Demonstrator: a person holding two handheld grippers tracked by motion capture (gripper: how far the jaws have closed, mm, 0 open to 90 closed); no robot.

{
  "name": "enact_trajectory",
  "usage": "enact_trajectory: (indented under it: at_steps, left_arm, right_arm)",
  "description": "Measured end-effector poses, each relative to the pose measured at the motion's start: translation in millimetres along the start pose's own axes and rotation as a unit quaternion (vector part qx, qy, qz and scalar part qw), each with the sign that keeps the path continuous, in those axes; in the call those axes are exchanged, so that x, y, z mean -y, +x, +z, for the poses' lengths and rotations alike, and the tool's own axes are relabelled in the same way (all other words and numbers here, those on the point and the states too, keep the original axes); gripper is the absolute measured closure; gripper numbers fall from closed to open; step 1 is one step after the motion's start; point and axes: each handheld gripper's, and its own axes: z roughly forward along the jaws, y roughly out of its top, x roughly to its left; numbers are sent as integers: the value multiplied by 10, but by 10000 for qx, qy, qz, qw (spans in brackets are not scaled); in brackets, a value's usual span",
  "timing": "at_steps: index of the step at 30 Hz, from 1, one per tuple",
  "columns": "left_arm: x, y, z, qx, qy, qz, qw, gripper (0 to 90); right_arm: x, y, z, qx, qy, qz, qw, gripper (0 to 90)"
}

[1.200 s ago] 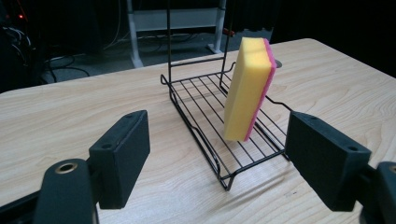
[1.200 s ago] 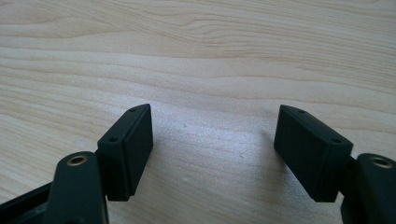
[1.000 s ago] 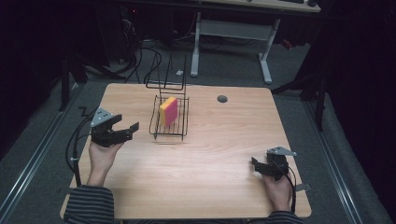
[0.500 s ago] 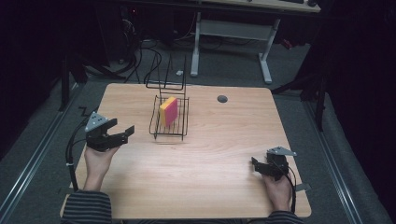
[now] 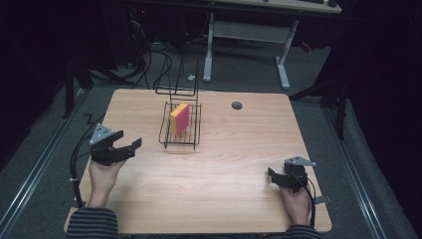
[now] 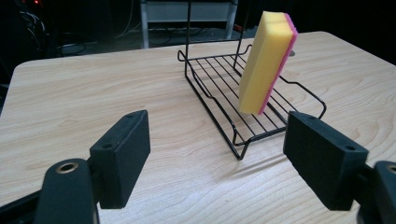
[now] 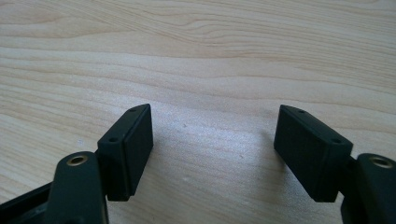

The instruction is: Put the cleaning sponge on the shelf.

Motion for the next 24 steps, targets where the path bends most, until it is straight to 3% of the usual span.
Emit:
enact_trajectory:
  at_steps: [20, 24]
  left_arm:
    - [171, 31, 2, -51, 137, -130, 9998, 240]
    - [209, 4, 23, -120, 238, -31, 9996, 240]
  right_arm:
    - [0, 0, 0, 0, -1, 2, 10000, 285]
    - [0, 0, 1, 5, -6, 1, 10000, 285]
